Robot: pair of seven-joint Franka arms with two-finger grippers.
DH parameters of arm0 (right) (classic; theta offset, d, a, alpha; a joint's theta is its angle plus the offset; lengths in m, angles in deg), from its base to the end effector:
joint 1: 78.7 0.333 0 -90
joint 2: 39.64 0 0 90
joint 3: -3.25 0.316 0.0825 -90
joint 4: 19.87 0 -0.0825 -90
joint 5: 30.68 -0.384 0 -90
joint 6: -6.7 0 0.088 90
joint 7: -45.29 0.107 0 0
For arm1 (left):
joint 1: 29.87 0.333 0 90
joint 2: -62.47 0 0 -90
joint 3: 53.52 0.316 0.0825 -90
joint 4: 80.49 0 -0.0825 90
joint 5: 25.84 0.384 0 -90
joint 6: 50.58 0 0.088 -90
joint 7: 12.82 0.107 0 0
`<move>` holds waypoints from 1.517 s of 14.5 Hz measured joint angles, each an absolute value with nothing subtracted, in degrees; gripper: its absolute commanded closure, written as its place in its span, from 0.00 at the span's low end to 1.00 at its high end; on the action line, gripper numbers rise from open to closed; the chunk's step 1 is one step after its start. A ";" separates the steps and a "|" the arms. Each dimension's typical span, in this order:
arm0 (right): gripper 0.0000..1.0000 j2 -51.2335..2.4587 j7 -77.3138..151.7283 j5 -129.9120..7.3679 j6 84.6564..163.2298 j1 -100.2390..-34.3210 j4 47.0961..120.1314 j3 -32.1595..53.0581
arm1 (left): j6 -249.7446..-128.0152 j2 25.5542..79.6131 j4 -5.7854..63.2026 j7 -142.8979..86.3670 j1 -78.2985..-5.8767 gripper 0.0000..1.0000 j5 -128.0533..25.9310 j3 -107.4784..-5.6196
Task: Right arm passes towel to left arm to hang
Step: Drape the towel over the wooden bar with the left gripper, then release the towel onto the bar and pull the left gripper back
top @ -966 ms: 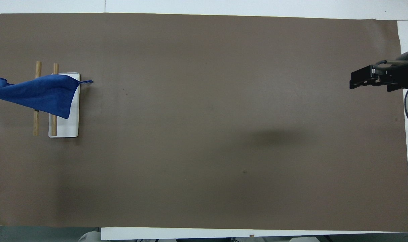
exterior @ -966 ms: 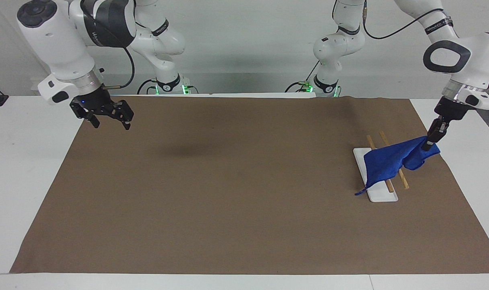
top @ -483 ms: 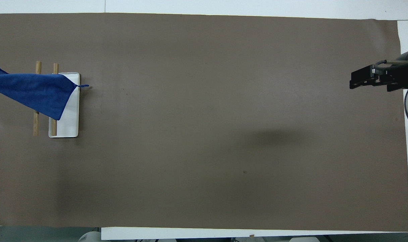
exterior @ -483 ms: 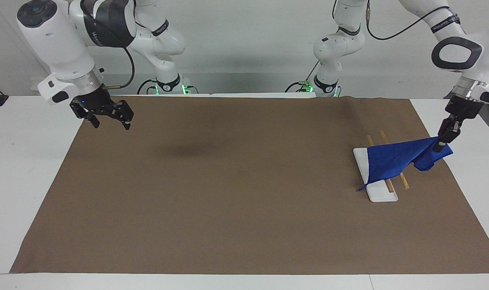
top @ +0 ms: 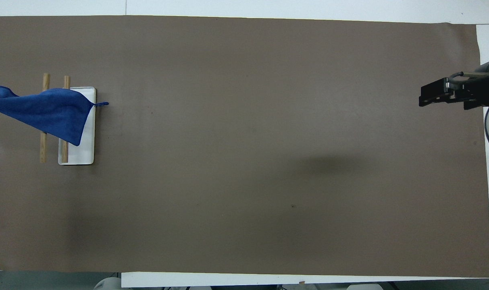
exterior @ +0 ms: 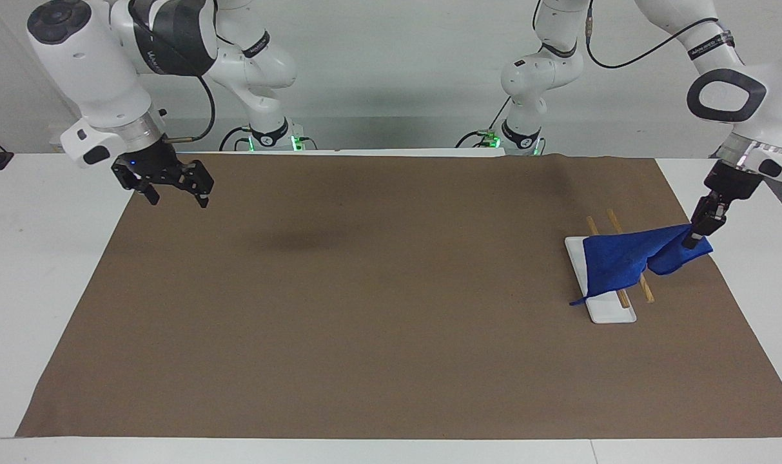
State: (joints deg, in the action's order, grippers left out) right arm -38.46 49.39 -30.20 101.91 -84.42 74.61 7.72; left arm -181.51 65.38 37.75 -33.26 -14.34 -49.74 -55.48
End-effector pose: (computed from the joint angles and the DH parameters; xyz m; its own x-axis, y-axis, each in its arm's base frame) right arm 0.5662 -0.0136 0.5838 0.9957 -0.0925 -0.0073 -0.0924 -0.9957 0.0073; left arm 0.5497 0.1228 0.4854 0.6633 0.7443 0.0775 0.6562 -0.6283 0.4180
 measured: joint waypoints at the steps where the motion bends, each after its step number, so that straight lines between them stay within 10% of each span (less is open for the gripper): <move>1: 0.00 -38.46 49.39 -30.20 101.91 -84.42 74.61 7.72 | -181.43 65.55 38.48 -33.13 -14.33 0.94 -47.17 -55.47; 7: 0.00 -38.46 49.39 -30.20 101.91 -84.42 74.61 7.72 | -181.20 66.81 41.38 -29.98 -13.47 0.86 -39.83 -55.24; 9: 0.00 -38.46 49.39 -30.20 101.91 -84.42 74.61 7.72 | -181.18 66.87 41.39 -29.67 -13.12 0.02 -39.77 -55.22; 15: 0.00 -38.46 49.39 -30.20 101.91 -84.42 74.61 7.72 | -180.48 67.05 39.04 -29.60 -13.05 0.00 -39.74 -55.23; 22: 0.00 -38.46 49.39 -30.20 101.91 -84.42 74.61 7.72 | -152.72 67.27 22.60 -28.89 -18.94 0.00 -30.93 -56.24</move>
State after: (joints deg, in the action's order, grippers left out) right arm -38.46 49.39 -30.20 101.91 -84.42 74.61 7.72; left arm -152.72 67.27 22.60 -28.89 -18.94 -30.93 -56.24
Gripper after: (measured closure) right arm 0.000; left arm 0.000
